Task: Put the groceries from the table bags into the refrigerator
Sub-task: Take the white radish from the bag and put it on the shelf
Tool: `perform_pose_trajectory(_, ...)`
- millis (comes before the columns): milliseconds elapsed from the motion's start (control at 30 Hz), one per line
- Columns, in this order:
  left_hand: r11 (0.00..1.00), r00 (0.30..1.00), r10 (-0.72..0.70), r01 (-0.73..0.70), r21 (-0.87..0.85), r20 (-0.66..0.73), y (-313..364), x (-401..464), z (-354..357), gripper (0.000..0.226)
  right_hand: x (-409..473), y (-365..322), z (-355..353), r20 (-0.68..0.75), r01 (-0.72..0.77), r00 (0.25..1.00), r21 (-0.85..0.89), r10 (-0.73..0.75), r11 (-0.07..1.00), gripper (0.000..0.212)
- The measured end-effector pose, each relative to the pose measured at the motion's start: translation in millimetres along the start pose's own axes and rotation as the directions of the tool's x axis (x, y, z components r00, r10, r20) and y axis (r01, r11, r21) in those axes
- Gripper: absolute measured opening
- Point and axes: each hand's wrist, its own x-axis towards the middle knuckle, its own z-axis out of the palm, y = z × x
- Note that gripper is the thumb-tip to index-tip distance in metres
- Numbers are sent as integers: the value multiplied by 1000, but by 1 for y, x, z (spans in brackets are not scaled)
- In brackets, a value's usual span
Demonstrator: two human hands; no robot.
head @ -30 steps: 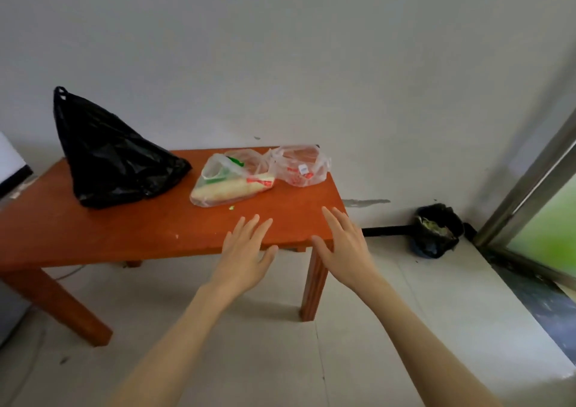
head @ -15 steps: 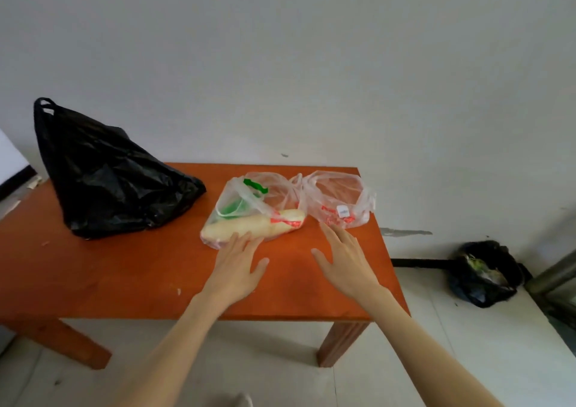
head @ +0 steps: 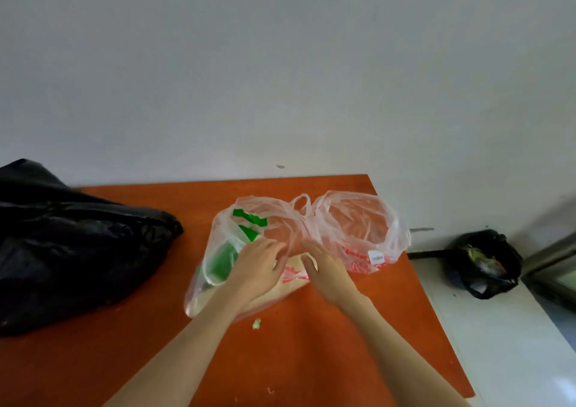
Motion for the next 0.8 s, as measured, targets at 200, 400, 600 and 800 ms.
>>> perform_pose_trajectory(200,999,990,8,-13,31,138,-17,41,29,31,22,43,28,183,-145,973,-1,143,989,49)
perform_pose_trajectory(400,994,939,-94,71,80,332,-13,77,55,34,14,69,39,140,-223,968,121,206,967,52)
perform_pose_trajectory(600,982,840,-152,71,173,520,-14,97,71,63,23,77,41,130,-373,927,386,351,844,48)
perform_pose_trajectory(800,971,800,-234,216,100,552,-12,104,70,74,33,82,37,142,-424,902,471,408,774,41)
